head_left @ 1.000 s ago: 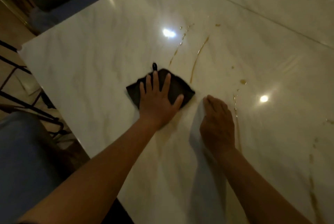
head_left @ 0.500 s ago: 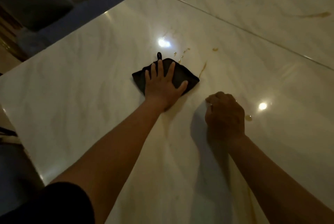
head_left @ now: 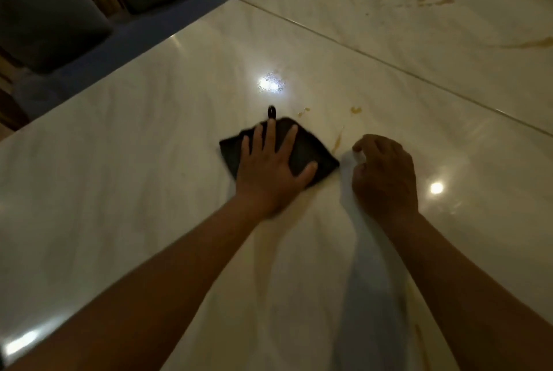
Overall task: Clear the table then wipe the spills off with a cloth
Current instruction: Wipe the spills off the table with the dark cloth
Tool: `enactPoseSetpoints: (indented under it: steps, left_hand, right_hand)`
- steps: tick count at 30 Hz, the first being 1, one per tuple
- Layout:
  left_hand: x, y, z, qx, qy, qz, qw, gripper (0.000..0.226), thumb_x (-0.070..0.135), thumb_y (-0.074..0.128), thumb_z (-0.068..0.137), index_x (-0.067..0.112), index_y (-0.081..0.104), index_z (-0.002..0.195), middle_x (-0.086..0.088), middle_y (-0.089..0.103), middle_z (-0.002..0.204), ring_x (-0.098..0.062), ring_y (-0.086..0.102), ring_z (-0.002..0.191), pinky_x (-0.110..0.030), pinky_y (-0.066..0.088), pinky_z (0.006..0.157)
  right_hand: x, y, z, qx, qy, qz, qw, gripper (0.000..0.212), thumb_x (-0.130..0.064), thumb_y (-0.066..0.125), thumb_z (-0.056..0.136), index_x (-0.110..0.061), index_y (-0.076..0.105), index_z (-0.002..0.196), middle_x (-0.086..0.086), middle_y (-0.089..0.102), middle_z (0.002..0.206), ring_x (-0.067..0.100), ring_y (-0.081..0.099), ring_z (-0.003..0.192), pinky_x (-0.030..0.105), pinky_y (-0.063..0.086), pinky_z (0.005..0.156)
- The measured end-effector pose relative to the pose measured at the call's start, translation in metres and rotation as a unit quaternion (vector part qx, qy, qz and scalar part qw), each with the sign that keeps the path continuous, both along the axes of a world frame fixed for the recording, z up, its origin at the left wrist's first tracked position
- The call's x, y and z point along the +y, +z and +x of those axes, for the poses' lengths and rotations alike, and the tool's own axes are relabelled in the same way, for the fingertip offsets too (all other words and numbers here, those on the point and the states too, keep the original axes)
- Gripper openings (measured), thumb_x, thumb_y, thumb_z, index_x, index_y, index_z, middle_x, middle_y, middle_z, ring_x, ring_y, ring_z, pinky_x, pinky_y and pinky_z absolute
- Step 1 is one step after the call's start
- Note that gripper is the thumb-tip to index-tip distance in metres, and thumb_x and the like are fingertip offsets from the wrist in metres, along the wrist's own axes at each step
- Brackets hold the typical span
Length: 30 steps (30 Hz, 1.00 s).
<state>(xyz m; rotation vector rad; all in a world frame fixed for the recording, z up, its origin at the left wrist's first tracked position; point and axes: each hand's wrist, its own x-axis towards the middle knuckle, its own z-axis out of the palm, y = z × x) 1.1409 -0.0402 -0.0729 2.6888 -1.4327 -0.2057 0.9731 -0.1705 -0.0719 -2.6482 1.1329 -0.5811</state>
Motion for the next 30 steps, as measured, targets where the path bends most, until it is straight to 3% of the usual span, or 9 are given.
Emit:
enactPoseSetpoints:
  steps: [6,9,12,16,20,23,25,27,30]
  left_hand:
    - [-0.105,0.001,0.065,0.005,0.043,0.026,0.999,0.086,0.078,0.017,0.093,0.03,0.0,0.163,-0.015,-0.006,0.169,-0.036,-0.005,0.155,-0.056,-0.003,0.124]
    - [-0.099,-0.001,0.041,0.001,-0.021,0.01,1.0,0.087,0.078,0.015,0.092,0.03,-0.001,0.163,-0.014,-0.007,0.169,-0.036,-0.005,0.155,-0.055,-0.005,0.124]
    - [-0.066,-0.001,0.007,0.004,-0.107,-0.015,0.994,0.086,0.077,0.012,0.091,0.031,-0.002,0.162,-0.011,-0.008,0.17,-0.033,-0.007,0.156,-0.054,-0.004,0.125]
    - [-0.059,-0.002,-0.001,-0.012,-0.139,-0.011,0.99,0.085,0.08,0.012,0.089,0.037,-0.001,0.162,-0.008,-0.007,0.17,-0.031,-0.006,0.156,-0.053,-0.002,0.125]
    - [-0.133,0.002,0.037,-0.006,-0.105,0.001,0.994,0.083,0.079,0.021,0.092,0.037,0.003,0.162,-0.008,-0.005,0.17,-0.032,-0.003,0.156,-0.052,-0.003,0.125]
    - [-0.187,0.004,0.056,0.005,-0.045,0.021,0.999,0.085,0.078,0.019,0.094,0.033,0.0,0.162,-0.012,-0.007,0.17,-0.035,-0.006,0.156,-0.054,-0.005,0.124]
    - [-0.205,0.004,0.052,0.004,-0.017,0.026,1.0,0.085,0.077,0.019,0.094,0.031,0.0,0.163,-0.014,-0.008,0.169,-0.036,-0.006,0.155,-0.055,-0.005,0.124]
    - [-0.202,0.006,0.039,0.003,-0.041,0.02,0.999,0.085,0.076,0.02,0.095,0.03,0.0,0.163,-0.015,-0.007,0.169,-0.037,-0.006,0.155,-0.055,-0.005,0.124]
    - [-0.176,0.001,0.019,0.003,-0.144,-0.009,0.99,0.085,0.079,0.018,0.092,0.034,0.001,0.162,-0.01,-0.005,0.17,-0.033,-0.005,0.156,-0.053,-0.005,0.125]
  right_hand:
    - [0.0,-0.005,0.0,-0.031,0.005,0.018,0.999,0.035,-0.004,0.047,0.081,-0.016,0.06,0.111,0.004,0.059,0.12,0.024,0.049,0.116,0.04,0.038,0.103]
    - [0.0,-0.008,0.001,-0.079,-0.022,0.039,0.996,0.038,-0.01,0.039,0.08,-0.014,0.062,0.11,0.006,0.059,0.121,0.025,0.051,0.115,0.04,0.041,0.102]
    - [-0.015,-0.006,-0.001,-0.152,-0.124,0.055,0.979,0.04,-0.011,0.037,0.077,-0.013,0.067,0.103,0.008,0.062,0.119,0.028,0.053,0.115,0.04,0.043,0.097]
    - [-0.06,0.002,-0.008,-0.076,-0.162,0.021,0.984,0.03,-0.013,0.044,0.076,-0.019,0.067,0.096,0.004,0.061,0.109,0.03,0.054,0.107,0.041,0.039,0.089]
    - [-0.068,-0.004,-0.007,-0.017,-0.156,-0.021,0.987,0.028,-0.01,0.047,0.081,-0.016,0.062,0.105,0.008,0.057,0.11,0.03,0.054,0.101,0.042,0.039,0.087]
    - [-0.07,-0.007,-0.009,-0.029,-0.171,-0.008,0.985,0.04,-0.013,0.047,0.086,-0.014,0.057,0.125,0.013,0.053,0.131,0.032,0.049,0.12,0.045,0.038,0.102]
    - [-0.075,-0.01,-0.008,-0.014,-0.193,0.018,0.981,0.045,-0.018,0.046,0.092,-0.014,0.051,0.136,0.015,0.043,0.147,0.033,0.038,0.136,0.045,0.028,0.115]
    - [-0.077,-0.011,-0.008,-0.001,-0.197,0.038,0.98,0.048,-0.021,0.044,0.093,-0.013,0.049,0.141,0.015,0.041,0.151,0.033,0.033,0.141,0.045,0.021,0.121]
    - [-0.079,-0.007,-0.007,-0.013,-0.191,0.03,0.981,0.049,-0.026,0.042,0.086,-0.014,0.059,0.131,0.014,0.053,0.141,0.034,0.044,0.132,0.045,0.032,0.114]
